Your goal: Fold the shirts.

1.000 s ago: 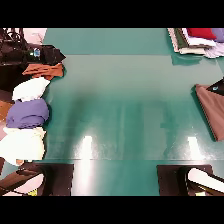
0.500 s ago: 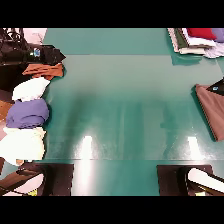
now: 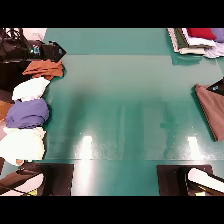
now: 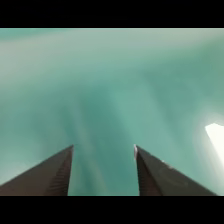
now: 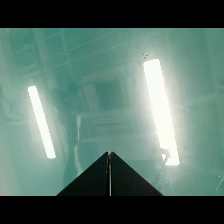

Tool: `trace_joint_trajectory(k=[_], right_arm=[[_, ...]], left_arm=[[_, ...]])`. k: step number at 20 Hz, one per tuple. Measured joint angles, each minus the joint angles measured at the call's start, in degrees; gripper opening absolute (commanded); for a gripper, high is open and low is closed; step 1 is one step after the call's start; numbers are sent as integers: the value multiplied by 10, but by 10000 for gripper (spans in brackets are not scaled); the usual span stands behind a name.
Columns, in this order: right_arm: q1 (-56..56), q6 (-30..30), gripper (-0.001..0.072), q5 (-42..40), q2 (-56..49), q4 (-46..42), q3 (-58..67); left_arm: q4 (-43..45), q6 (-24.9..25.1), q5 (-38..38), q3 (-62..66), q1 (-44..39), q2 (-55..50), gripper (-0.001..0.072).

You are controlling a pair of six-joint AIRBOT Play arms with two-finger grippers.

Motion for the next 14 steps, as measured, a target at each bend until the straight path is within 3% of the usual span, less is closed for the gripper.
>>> trace_joint_trajectory(k=[3, 4, 5, 14], right_arm=[[0, 0, 15, 0, 0, 0, 0], [0, 0, 15, 1, 0, 0, 0], [0, 0, 15, 2, 0, 0, 0], [0, 0, 15, 14, 0, 5, 0]], left_arm=[[82, -27, 27, 0, 31, -55, 468], [100, -33, 37, 3, 48, -82, 505], [114, -37, 45, 7, 64, -109, 590], [153, -49, 74, 127, 136, -355, 588]])
